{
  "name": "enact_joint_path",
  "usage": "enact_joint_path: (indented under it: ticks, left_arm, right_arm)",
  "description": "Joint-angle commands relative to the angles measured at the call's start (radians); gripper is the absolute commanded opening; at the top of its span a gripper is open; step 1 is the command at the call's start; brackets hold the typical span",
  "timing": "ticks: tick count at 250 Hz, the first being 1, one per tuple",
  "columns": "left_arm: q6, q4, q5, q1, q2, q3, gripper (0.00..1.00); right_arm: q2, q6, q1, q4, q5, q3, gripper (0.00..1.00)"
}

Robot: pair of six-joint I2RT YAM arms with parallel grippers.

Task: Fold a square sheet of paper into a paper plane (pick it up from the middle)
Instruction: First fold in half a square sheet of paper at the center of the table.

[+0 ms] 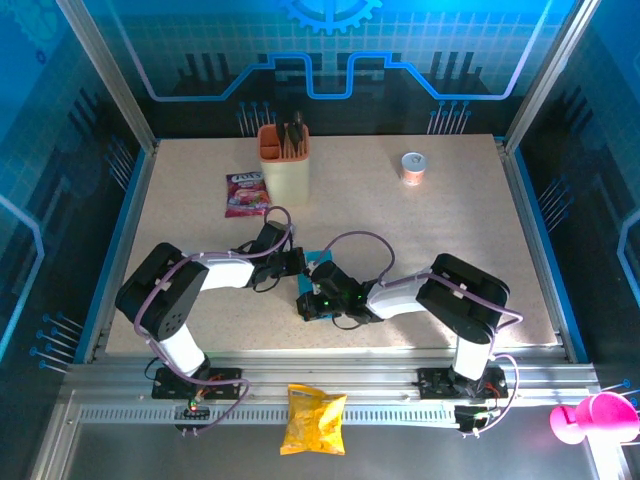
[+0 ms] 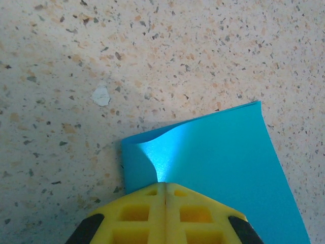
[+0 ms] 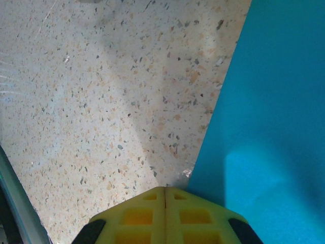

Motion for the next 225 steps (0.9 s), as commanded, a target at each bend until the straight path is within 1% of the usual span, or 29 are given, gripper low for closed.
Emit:
enact_joint_path:
  ticks: [1,57,83,106,142,182,202,225]
  left_arm:
    - [0.021,-0.049,0.004,-0.004,0.045,0.007,0.00]
    - [0.031,-0.060,0.003,-0.004,0.051,0.021,0.00]
    - [0.035,-0.063,0.006,-0.004,0.054,0.027,0.00]
    - [0.035,-0.060,0.008,-0.004,0.056,0.033,0.00]
    - [0.035,-0.059,0.014,-0.004,0.056,0.033,0.00]
    - [0.032,-0.051,0.020,-0.005,0.053,0.024,0.00]
    - [0.029,-0.049,0.021,-0.005,0.053,0.022,0.00]
    - [0.029,-0.047,0.022,-0.005,0.053,0.020,0.00]
  right_arm:
    - [0.023,0.014,0.049,-0.127,-0.031,-0.024,0.00]
    - [-0.032,0.028,0.106,-0.158,-0.001,-0.062,0.00]
    - [-0.059,0.049,0.132,-0.153,0.008,-0.102,0.00]
    - [-0.090,0.070,0.135,-0.128,-0.002,-0.149,0.00]
    - [-0.222,0.064,0.084,-0.155,0.000,-0.189,0.00]
    - [-0.386,0.007,0.018,-0.294,0.039,-0.134,0.00]
    - [-0.420,-0.022,-0.002,-0.343,0.053,-0.086,0.00]
    - [-0.415,-0.038,-0.014,-0.358,0.056,-0.039,0.02]
